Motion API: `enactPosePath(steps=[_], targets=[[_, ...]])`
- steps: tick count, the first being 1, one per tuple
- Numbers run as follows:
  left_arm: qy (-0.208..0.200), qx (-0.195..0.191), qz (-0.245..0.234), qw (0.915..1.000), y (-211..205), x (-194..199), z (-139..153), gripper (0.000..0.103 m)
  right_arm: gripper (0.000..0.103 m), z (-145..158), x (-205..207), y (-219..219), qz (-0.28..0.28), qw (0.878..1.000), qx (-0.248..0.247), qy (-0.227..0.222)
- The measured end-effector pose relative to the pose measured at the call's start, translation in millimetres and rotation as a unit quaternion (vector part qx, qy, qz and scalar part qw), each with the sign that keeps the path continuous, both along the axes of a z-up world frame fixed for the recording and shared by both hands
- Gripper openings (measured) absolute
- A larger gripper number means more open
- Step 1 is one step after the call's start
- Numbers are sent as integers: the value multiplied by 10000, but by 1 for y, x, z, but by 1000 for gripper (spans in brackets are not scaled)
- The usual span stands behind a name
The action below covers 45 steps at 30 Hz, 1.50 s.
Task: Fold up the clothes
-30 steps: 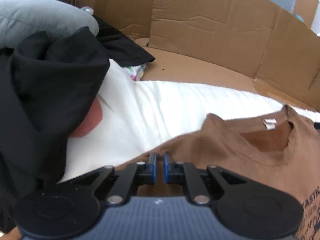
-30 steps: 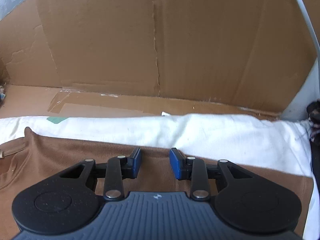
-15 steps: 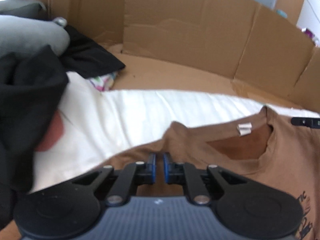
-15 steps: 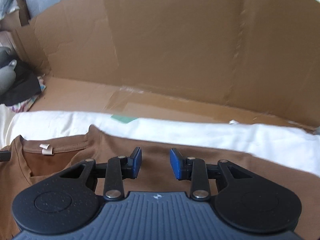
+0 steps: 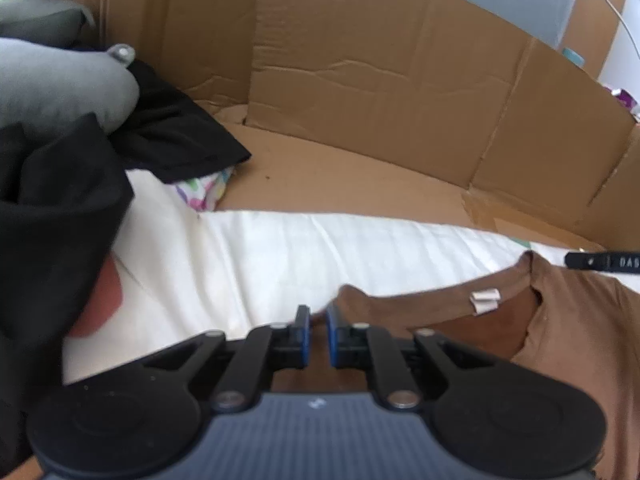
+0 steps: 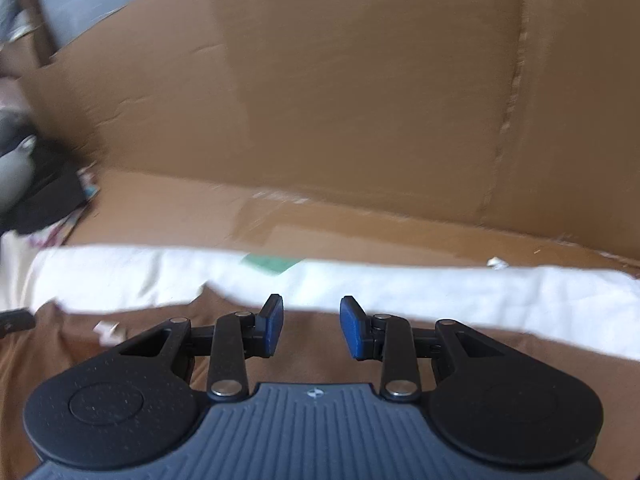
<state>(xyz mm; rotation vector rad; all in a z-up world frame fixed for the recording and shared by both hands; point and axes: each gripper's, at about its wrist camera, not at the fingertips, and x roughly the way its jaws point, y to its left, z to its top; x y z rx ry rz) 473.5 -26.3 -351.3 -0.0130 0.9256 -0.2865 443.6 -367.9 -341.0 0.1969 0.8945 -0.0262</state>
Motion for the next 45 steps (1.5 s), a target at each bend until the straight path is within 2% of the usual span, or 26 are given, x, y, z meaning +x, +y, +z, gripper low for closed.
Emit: enactPosePath(steps=[6,10,13,15,17,19,22,24,27,30,33,34,38,41,45], targets=[[79,191,-51,9998,-11,5,-20,9,39,-15,6,23,124,9999,9,96],[-53,222,-15,9997,-14,10,-20,9,39,-17,19,30,98,9998,-134,78],[-7,267,22,9996,-13,13,-14,12,39,-9,30,25,233,9995,-156,108],[-23,190,-12,9998,-11,11,-3,23,39,2,27,17,245,9997,-8,87],[-40,113,-45,9999,-8,8,7,51,41,14,20,9,340,9994,85,60],[-64,44,-57,10000,-5,5,19,56,46,27,9,4,445,9989,84,73],[-52,-55,113,9999,-1,-4,40,62,49,49,-14,-5,588,9982,84,109],[-32,-127,232,9996,1,-11,56,66,56,67,-31,-12,579,9982,98,118],[24,-93,325,9994,-1,-26,85,72,59,98,-53,-20,539,9984,112,158],[164,-115,496,9986,-1,-46,123,74,65,136,-79,-28,363,9988,308,79],[284,-238,662,9971,1,-73,170,76,66,176,-110,-33,248,9984,500,-30],[291,-250,709,9967,1,-83,186,81,66,190,-121,-34,221,9982,553,-70],[201,-318,915,9951,1,-126,244,86,72,245,-167,-32,184,9973,684,-171],[200,-351,982,9943,-2,-159,277,86,79,281,-204,-28,100,9962,792,-351],[96,-446,968,9943,-11,-207,308,87,79,310,-241,-9,269,9958,777,-392]])
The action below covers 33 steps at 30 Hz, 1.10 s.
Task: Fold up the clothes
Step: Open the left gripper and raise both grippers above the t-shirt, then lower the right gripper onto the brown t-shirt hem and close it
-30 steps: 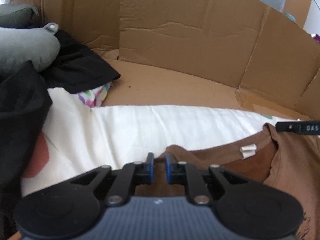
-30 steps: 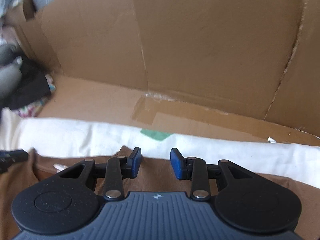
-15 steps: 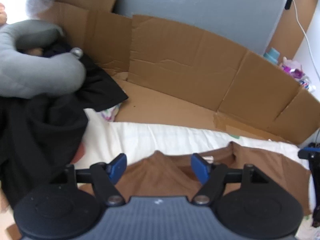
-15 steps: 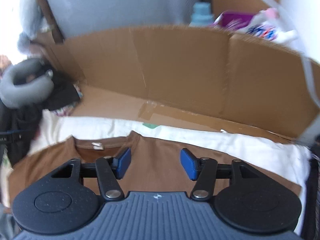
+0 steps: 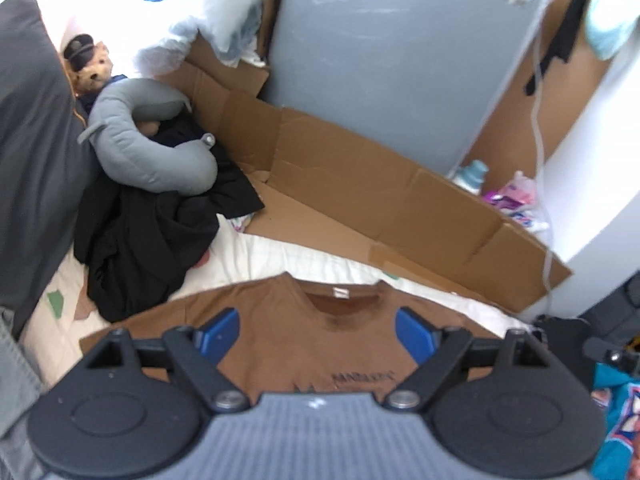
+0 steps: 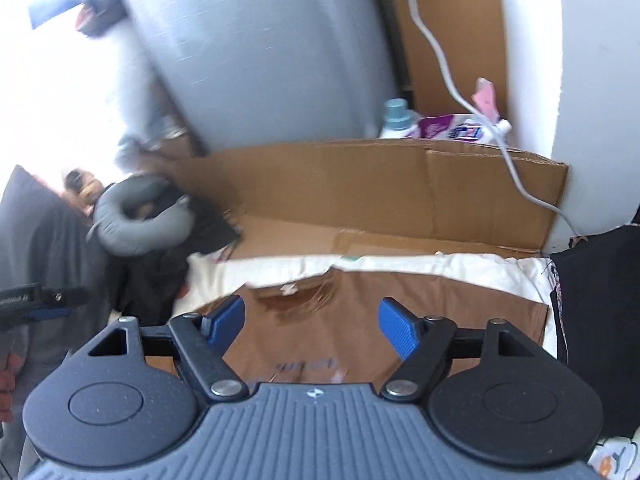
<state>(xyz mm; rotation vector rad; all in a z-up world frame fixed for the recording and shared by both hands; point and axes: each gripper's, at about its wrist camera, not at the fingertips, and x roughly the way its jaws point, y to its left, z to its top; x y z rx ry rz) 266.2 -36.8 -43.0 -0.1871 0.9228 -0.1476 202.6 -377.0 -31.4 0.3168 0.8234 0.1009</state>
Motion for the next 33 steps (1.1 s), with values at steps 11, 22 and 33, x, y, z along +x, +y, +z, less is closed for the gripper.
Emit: enactPosePath(steps=[11,22,33], targets=[[-20,270,-922,9954,-21,-102,5,89,79,33,-103,34,114,9988,315,-345],[364,1090,-2155,9697,-9,-135,-57,65,79,-40,-177,34,-617,9979,174,80],[621,1578,-3044,9373,-11,-127,-94,59,78,-128,-214,48,-813,9945,434,505]])
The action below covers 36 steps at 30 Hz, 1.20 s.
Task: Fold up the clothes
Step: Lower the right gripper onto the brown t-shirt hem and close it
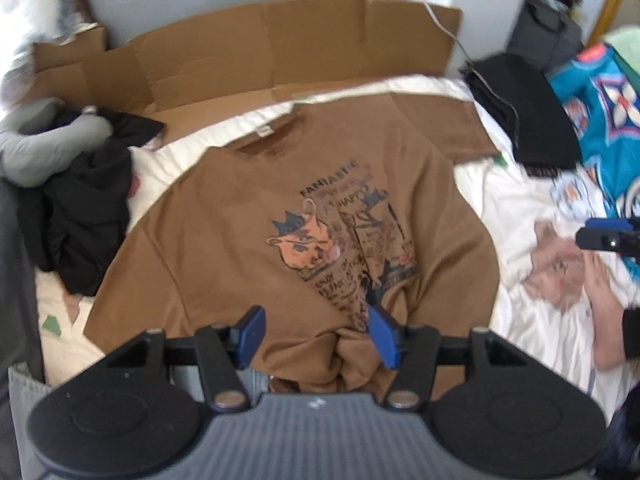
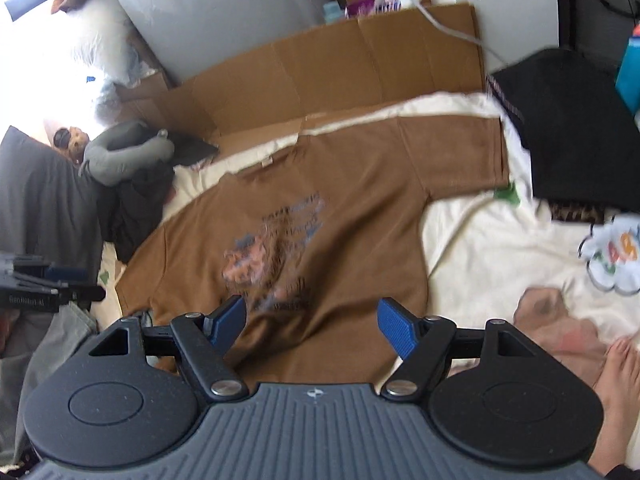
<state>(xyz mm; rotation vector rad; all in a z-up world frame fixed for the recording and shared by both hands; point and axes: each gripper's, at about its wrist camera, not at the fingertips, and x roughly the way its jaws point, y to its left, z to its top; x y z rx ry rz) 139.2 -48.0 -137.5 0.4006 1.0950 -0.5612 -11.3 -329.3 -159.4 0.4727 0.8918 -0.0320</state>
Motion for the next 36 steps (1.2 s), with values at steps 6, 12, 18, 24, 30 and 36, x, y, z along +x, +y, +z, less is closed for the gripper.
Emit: enactPosePath(steps=[6,12,18,24,30,36], targets=[[450,410,-128,9981,15,-14,-51,54,73,-57,-21,2,-441,9982,248,310],[616,980,-529,9919,7,-13,-76,56,69,-112,-31,10,-1177,9845,1077,726],[826,944,-633,9901,0,-8,-99,64,67,-163,-22,36,-1171,9743,1508,1194],[1105,1167,-787,9839,8,-11,-127,64,51,-203,-22,56,-1185,9647,1759,1561],[1264,1210,-479,9834,20,-9,-139,59,17,-211,-17,68,-1147,9645,1823,1531],[1361,1068,-381,9842,22,-7,-131,31,0,-190,-19,64,-1115,9651,1857,1469]])
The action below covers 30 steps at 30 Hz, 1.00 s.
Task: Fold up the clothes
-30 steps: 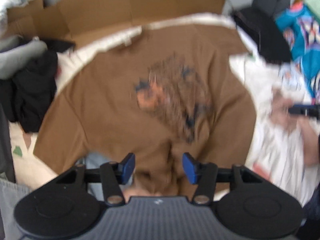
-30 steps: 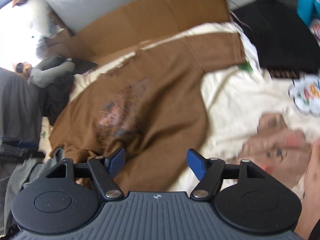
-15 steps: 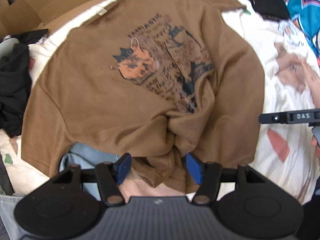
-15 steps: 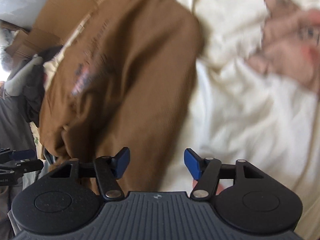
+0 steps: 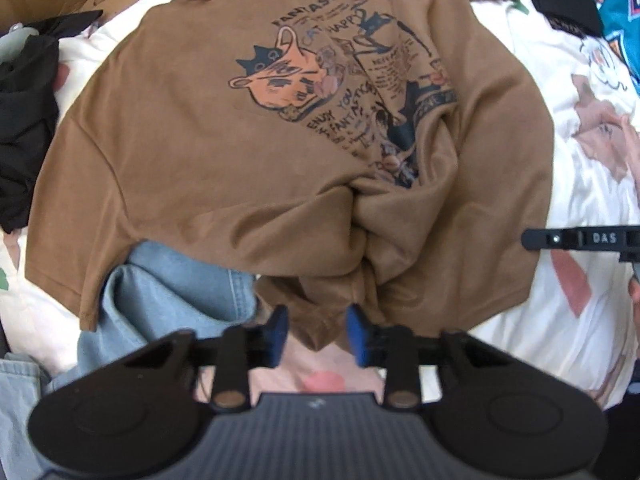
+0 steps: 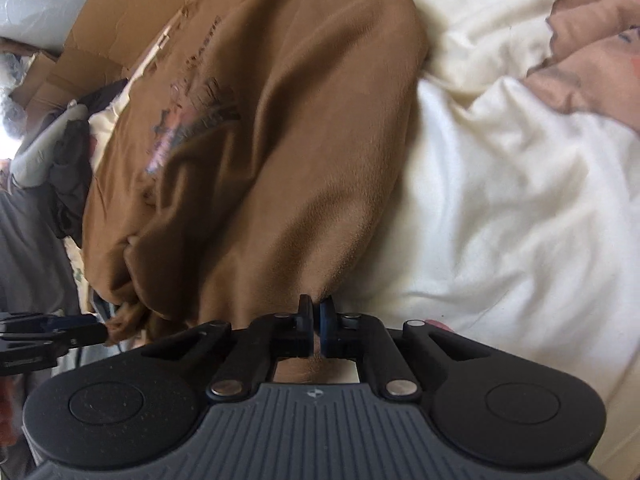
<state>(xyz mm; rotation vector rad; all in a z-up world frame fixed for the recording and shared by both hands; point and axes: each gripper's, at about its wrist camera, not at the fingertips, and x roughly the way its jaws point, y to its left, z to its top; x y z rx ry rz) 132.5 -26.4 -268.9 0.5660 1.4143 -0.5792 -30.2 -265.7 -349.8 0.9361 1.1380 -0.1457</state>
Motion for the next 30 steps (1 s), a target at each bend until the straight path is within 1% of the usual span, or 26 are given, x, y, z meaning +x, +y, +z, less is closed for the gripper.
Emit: enactPosePath(steps=[2,6,7,8,10,12,14,15,19,23,26,28,30], targets=[[32,-32,10,10000,0,2,4,27,0,10,-2,-3,-20,10000,16,-36],[69,-141,171,9997,1,5,12,29,0,36,-1,-10,84,9998,-114,-123],[114,-196,161,9996,0,3,13,31,0,43,-1,-12,60,9998,-127,-154],[137,-220,88,9996,-1,2,15,34,0,51,-1,-14,34,9997,-139,-184],[143,-216,-76,9996,-4,-2,17,37,0,64,0,-17,-21,9996,-150,-253],[172,-231,-114,9995,-6,-5,15,39,0,75,-3,-24,-49,9994,-209,-262],[212,-240,-125,9994,-8,-8,12,46,0,84,-7,-33,-57,9993,-299,-239],[236,-213,-145,9994,-8,-10,10,47,0,88,-9,-39,-55,9991,-356,-213],[355,-95,-320,9988,-7,-18,7,47,0,98,-19,-57,-195,9981,-577,-24],[340,-102,-305,9989,1,-21,7,50,0,109,-24,-68,-164,9933,-1101,316],[238,-94,-234,9994,4,-21,0,52,0,105,-23,-76,-155,9910,-1261,431],[75,6,-357,9993,4,-28,-4,52,0,98,-21,-79,-74,9899,-1345,434],[-128,109,-536,9984,4,-35,-8,52,0,92,-23,-82,-112,9906,-1284,447]])
